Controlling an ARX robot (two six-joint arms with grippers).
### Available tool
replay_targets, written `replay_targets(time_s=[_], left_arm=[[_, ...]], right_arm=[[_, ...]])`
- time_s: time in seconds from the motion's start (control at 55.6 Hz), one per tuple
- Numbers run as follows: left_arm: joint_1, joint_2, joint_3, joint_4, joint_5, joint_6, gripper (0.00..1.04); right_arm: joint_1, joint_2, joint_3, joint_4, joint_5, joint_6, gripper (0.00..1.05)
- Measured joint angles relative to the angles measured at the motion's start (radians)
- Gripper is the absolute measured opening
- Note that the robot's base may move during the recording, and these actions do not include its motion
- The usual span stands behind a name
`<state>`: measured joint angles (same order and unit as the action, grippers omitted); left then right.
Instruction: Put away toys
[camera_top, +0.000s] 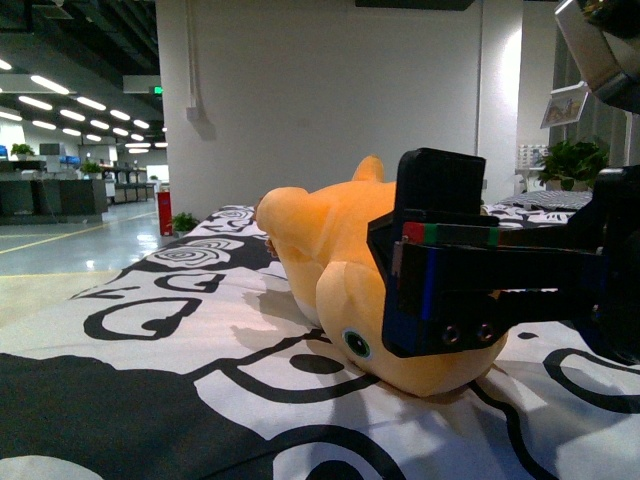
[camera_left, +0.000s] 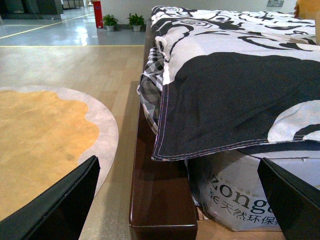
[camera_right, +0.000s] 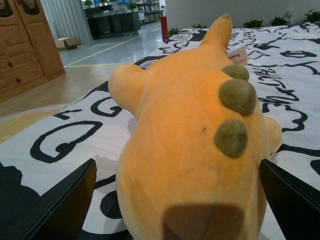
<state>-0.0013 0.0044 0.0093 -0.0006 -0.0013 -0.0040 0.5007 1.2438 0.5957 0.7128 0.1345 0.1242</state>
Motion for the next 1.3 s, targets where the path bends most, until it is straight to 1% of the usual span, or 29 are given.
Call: replay_targets(time_s=[0.378, 0.486, 0.648, 1.115, 1.295], left_arm=[[0.000, 0.000, 0.000, 0.000, 0.000, 0.000, 0.98], [0.000, 0.000, 0.000, 0.000, 0.000, 0.000, 0.98], [0.000, 0.000, 0.000, 0.000, 0.000, 0.000, 0.98], [0.000, 0.000, 0.000, 0.000, 0.000, 0.000, 0.98], [0.000, 0.000, 0.000, 0.000, 0.000, 0.000, 0.98]], right_arm=[[0.019, 0.044, 0.008, 0.035, 0.031, -0.031, 0.98], [0.027, 0.064, 0.016, 0.061, 0.057, -0.048, 0.98], [0.057, 0.119, 0.050, 0.096, 0.113, -0.085, 0.98], [0.146, 0.208, 0.109, 0.116, 0.177, -0.138, 0.98], [0.168, 0.232, 0.111, 0.166, 0.213, -0.187, 0.98]])
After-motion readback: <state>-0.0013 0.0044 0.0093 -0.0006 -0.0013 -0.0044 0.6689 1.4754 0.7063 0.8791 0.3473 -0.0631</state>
